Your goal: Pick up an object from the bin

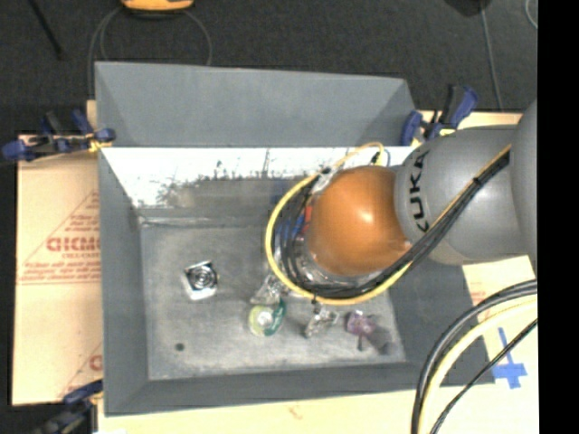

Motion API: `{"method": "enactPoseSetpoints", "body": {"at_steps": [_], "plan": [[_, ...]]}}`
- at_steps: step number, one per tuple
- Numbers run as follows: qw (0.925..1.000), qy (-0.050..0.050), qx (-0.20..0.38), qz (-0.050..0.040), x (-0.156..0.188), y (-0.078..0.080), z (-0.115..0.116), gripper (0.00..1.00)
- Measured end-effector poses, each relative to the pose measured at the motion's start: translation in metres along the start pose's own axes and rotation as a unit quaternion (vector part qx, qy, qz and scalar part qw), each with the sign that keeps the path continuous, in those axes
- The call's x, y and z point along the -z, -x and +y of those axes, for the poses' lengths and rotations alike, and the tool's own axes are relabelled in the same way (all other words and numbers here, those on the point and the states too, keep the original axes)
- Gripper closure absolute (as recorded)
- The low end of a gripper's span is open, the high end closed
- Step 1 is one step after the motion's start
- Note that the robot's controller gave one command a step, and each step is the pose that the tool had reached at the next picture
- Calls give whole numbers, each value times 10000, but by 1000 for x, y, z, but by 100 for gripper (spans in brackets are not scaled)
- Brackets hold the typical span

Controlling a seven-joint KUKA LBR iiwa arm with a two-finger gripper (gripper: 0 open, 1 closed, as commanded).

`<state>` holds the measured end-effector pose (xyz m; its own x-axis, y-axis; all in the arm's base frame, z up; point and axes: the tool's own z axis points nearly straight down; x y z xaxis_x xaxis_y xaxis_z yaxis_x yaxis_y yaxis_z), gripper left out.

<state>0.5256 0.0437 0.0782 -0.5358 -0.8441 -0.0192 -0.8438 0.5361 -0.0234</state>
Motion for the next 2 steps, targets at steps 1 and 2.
{"method": "enactPoseSetpoints", "body": {"at_steps": [1,2], "plan": [[9922,82,1242,94,-2,24,5,0],[9924,76,1221,150,1,21,1,100]]}}
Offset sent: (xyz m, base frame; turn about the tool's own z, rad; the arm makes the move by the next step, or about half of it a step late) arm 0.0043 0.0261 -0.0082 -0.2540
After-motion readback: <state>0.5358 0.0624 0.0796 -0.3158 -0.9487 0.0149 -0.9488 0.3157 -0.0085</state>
